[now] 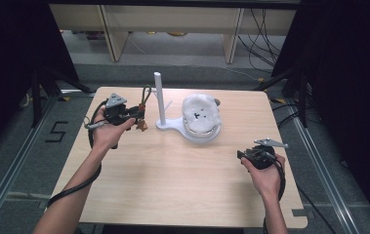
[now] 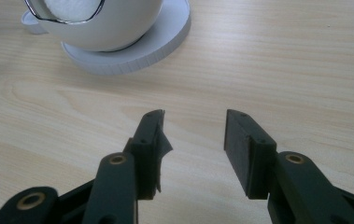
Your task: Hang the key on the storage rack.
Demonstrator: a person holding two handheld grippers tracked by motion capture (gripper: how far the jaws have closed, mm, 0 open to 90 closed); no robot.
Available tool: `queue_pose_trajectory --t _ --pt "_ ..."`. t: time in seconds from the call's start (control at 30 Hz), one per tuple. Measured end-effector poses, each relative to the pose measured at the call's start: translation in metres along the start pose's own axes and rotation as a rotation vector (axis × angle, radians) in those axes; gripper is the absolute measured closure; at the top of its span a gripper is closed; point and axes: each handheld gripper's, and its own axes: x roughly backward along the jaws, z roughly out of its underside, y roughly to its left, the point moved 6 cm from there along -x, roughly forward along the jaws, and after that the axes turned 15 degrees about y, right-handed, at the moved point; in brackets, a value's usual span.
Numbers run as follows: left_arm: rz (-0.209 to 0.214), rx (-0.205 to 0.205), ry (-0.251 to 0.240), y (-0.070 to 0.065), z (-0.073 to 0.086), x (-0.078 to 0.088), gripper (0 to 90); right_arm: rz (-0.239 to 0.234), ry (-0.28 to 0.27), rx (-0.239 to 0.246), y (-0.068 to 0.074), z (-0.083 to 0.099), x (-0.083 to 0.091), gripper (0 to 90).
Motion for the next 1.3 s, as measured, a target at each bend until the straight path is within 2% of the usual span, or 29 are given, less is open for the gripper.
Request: queue_pose_trajectory --t 0.2,0.27,0.57,0.7,0.8,0.83,1.3 --pt "0.002 0.01 0.007 0.001 0.001 -0.003 67.9 0.0 0.002 -0.004 0.0 0.0 -0.001 58.4" --pt "0.004 0.01 0.012 0.002 0.002 -0.005 68.0 -0.014 -0.004 0.0 0.001 0.0 -0.002 58.4" --pt "0.014 0.016 0.018 0.001 0.002 -0.009 67.9 -0.005 -0.002 -0.002 0.0 0.0 -0.002 58.4" --pt "0.015 0.018 0.023 0.0 0.002 -0.013 67.9 -0.017 0.004 -0.039 0.004 0.001 -0.001 58.4" --pt "0.017 0.021 0.028 -0.001 0.003 -0.016 67.8 -0.013 0.012 -0.034 0.003 0.002 0.0 58.4" --pt "0.019 0.023 0.028 -0.001 0.002 -0.017 67.8 -0.004 0.003 0.0 0.0 0.001 -0.001 58.4" --pt "0.021 0.032 0.034 -0.003 0.002 -0.026 67.6 -0.01 -0.003 -0.003 0.0 0.0 -0.002 58.3"
